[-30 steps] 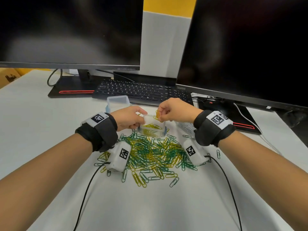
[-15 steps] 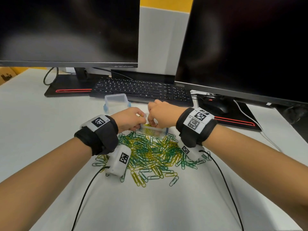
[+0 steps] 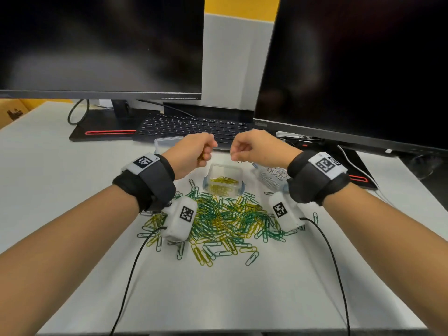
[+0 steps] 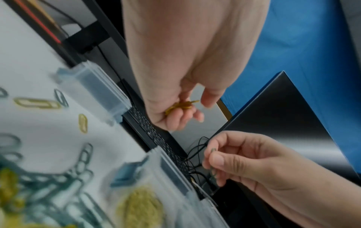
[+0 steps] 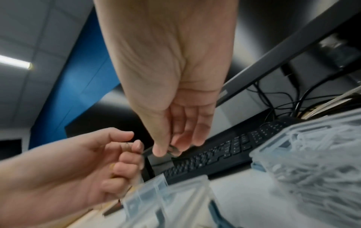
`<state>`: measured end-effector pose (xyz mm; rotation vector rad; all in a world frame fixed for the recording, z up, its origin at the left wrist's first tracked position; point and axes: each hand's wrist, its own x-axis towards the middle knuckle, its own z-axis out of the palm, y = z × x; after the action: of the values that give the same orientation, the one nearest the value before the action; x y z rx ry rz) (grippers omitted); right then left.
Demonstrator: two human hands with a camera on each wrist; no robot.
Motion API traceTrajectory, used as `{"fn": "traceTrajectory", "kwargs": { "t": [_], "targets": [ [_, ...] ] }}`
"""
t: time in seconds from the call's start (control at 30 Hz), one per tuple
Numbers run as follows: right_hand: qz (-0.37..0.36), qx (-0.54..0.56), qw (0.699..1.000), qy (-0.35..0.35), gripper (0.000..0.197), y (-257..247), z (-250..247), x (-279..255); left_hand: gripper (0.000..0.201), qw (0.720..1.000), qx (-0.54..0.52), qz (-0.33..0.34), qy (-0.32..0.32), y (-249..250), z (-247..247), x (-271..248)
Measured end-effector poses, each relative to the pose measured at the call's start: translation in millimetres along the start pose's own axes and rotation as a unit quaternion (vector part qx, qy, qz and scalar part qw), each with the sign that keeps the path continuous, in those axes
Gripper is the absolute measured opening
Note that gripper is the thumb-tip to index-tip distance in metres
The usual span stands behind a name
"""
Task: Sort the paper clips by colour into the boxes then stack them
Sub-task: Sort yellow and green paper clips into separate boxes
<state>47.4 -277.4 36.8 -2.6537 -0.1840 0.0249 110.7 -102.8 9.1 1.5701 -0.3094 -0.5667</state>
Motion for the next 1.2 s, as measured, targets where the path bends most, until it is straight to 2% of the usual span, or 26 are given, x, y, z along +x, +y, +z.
{"fn": "traceTrajectory", "kwargs": {
  "t": [0.1,0.23,0.4,0.47,0.53,0.6,0.63,0.67,0.7,0.73,0.77,0.8,0.83,0.87,0.93,1.0,1.07,1.13,1.2],
  "targets": [
    [0.028,0.062,0.998,0.011,0.004,-3,-10,-18,0.033,0.994,-0.100,0.001,-0.045,6,17,0],
    [0.043,0.072,0.996,-0.018,0.004,-5,-18,-41,0.041,0.996,-0.085,0.010,-0.033,4,28,-2],
    [0.071,0.060,0.996,-0.011,0.005,-3,-22,-58,0.039,0.998,-0.061,0.011,-0.024,4,21,-9],
    [0.094,0.019,0.994,-0.043,0.007,-2,-20,-65,0.032,0.999,-0.039,0.019,-0.016,8,19,-15],
    [0.123,-0.036,0.986,-0.111,0.010,3,-14,-74,0.020,0.999,0.011,0.022,-0.023,10,15,-25],
    [0.136,-0.104,0.974,-0.151,0.014,8,-6,-82,0.014,0.992,0.107,0.010,-0.068,11,11,-38],
    [0.133,-0.138,0.970,-0.148,0.015,9,-3,-85,0.014,0.976,0.189,-0.005,-0.104,9,10,-46],
    [0.125,-0.163,0.969,-0.138,0.016,10,1,-88,0.018,0.944,0.298,-0.025,-0.142,7,9,-54],
    [0.112,-0.172,0.970,-0.131,0.020,8,6,-90,0.026,0.890,0.417,-0.048,-0.175,4,8,-62],
    [0.098,-0.162,0.973,-0.131,0.025,5,12,-91,0.037,0.826,0.524,-0.072,-0.196,2,7,-69],
    [0.083,-0.140,0.977,-0.137,0.031,1,19,-93,0.050,0.765,0.605,-0.087,-0.203,1,7,-75],
    [0.066,-0.120,0.980,-0.145,0.040,-4,26,-93,0.062,0.722,0.654,-0.096,-0.203,-1,7,-81],
    [0.052,-0.109,0.981,-0.153,0.051,-8,34,-93,0.071,0.697,0.680,-0.102,-0.204,-4,8,-85],
    [0.045,-0.110,0.980,-0.161,0.063,-13,42,-93,0.077,0.683,0.692,-0.108,-0.205,-7,8,-88],
    [0.048,-0.138,0.974,-0.175,0.080,-18,57,-88,0.077,0.683,0.692,-0.112,-0.205,-17,7,-90],
    [0.042,-0.152,0.974,-0.165,0.080,-22,70,-82,0.062,0.720,0.661,-0.090,-0.190,-27,6,-89],
    [0.020,-0.124,0.981,-0.145,0.067,-28,77,-75,0.042,0.751,0.638,-0.033,-0.167,-33,8,-85],
    [-0.005,-0.124,0.984,-0.125,0.051,-31,78,-70,0.027,0.763,0.629,0.016,-0.150,-36,7,-81],
    [-0.013,-0.132,0.986,-0.101,0.039,-27,73,-68,0.020,0.783,0.607,0.025,-0.134,-36,1,-78]
  ]
}}
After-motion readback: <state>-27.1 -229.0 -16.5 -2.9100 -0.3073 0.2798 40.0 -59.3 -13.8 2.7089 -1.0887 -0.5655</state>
